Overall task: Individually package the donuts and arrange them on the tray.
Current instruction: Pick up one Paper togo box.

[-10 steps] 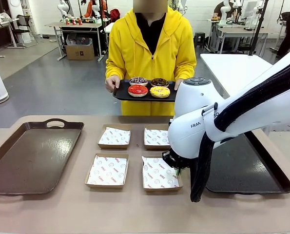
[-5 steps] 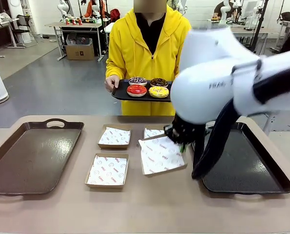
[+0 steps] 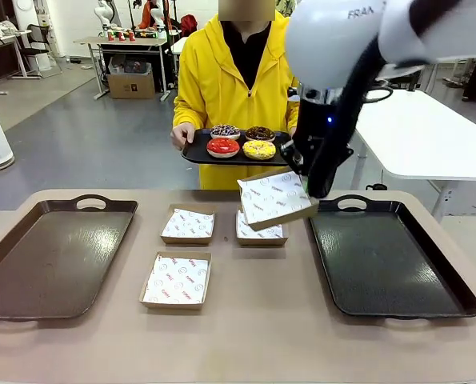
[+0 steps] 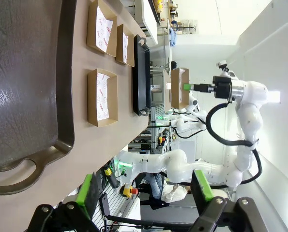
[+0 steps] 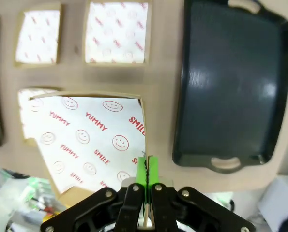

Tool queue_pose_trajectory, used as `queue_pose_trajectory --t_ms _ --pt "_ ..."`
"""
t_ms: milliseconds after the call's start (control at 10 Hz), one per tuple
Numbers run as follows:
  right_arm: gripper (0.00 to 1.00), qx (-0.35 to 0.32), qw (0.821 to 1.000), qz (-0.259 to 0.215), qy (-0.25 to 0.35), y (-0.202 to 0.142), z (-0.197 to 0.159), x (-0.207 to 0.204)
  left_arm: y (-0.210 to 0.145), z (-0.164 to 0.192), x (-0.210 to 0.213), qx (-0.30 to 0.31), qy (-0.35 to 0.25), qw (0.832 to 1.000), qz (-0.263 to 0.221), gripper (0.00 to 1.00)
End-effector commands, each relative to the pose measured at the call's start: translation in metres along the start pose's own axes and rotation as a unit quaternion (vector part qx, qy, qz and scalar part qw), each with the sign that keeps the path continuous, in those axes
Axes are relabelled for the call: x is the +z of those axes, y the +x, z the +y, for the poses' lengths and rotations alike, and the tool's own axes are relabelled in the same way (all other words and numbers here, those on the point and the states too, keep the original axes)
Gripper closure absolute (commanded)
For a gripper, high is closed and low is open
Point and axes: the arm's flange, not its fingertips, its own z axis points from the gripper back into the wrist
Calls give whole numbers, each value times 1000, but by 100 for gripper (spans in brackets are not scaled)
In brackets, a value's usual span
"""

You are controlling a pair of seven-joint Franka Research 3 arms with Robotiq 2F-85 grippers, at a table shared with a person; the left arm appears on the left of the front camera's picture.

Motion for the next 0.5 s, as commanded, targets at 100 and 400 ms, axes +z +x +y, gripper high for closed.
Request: queue_pose_trajectory --t_ms 100,400 --pt "100 -17 999 17 -24 66 0 -6 -1 -1 1 -5 -6 1000 -7 0" --pt "100 -30 999 6 -18 105 -12 -16 -1 -1 1 -5 -6 1000 -7 0"
